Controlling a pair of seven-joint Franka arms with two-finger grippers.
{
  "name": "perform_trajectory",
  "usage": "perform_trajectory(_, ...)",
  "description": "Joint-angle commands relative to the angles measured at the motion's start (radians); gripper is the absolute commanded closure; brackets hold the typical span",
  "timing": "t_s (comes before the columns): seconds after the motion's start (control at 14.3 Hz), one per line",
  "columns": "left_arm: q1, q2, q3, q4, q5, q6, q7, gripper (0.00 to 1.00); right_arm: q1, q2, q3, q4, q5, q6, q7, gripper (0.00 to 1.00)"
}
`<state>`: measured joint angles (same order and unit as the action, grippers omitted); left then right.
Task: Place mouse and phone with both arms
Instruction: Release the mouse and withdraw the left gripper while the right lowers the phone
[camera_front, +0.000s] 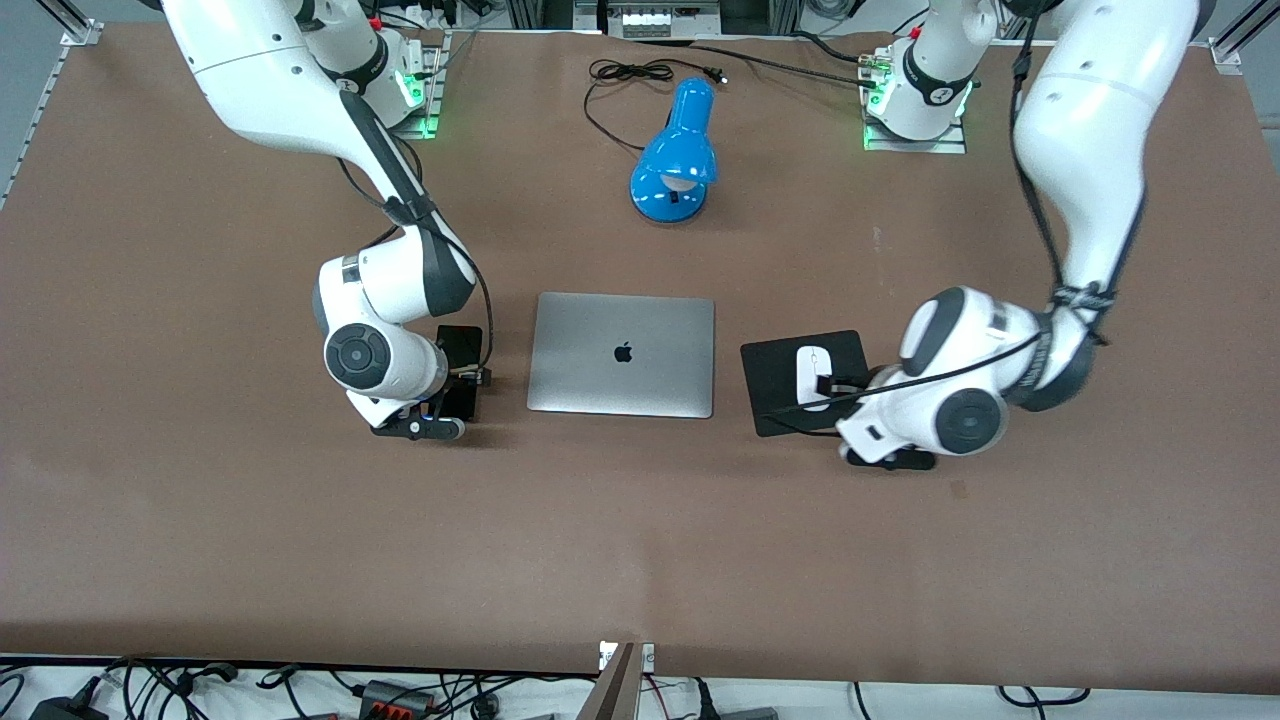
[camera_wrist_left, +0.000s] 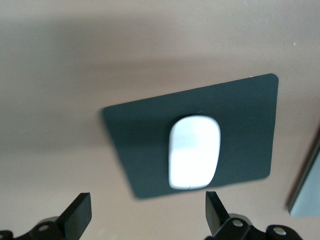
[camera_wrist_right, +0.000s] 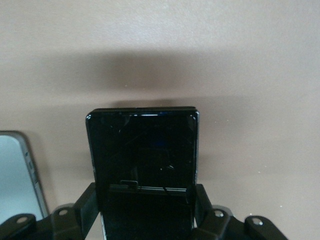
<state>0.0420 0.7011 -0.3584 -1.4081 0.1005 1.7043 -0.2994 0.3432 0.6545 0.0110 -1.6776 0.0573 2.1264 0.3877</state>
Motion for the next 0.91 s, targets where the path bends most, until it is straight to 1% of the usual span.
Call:
perform_trajectory(0.0, 0.097, -0.087, 0.004, 0.009, 0.022, -0.068, -0.012, 0.00, 0.048, 0.013, -0.008, 0.016, 0.018, 0.015, 0.066, 0.85)
perform_trajectory(0.14, 0.172, -0.127, -0.005, 0.032, 0.022, -0.080, 0.006, 0.00, 0.062, 0.026, -0.008, 0.015, 0.018, 0.038, 0.088, 0.85)
perform_trajectory(0.35, 0.180, -0.210, -0.001, 0.043, 0.018, -0.207, 0.100, 0.00, 0.078, 0.039, -0.008, 0.012, 0.016, 0.056, 0.086, 0.84)
perform_trajectory(0.42, 0.191, -0.248, 0.002, 0.067, 0.016, -0.244, 0.109, 0.00, 0.083, 0.043, -0.008, 0.012, 0.016, 0.058, 0.086, 0.84)
perform_trajectory(0.49, 0.214, -0.268, 0.003, 0.119, 0.021, -0.294, 0.111, 0.00, 0.083, 0.046, -0.008, 0.010, 0.016, 0.059, 0.086, 0.84)
perform_trajectory(0.63, 0.228, -0.273, 0.006, 0.208, 0.019, -0.429, 0.111, 0.00, 0.085, 0.056, -0.008, 0.009, 0.016, 0.070, 0.086, 0.83)
perform_trajectory(0.7, 0.228, -0.272, 0.007, 0.228, 0.021, -0.461, 0.109, 0.00, 0.088, 0.056, -0.008, 0.001, 0.015, 0.076, 0.085, 0.83)
perform_trajectory(0.84, 0.228, -0.275, 0.006, 0.225, 0.071, -0.471, 0.103, 0.00, 0.100, 0.056, -0.008, -0.008, 0.016, 0.078, 0.085, 0.83)
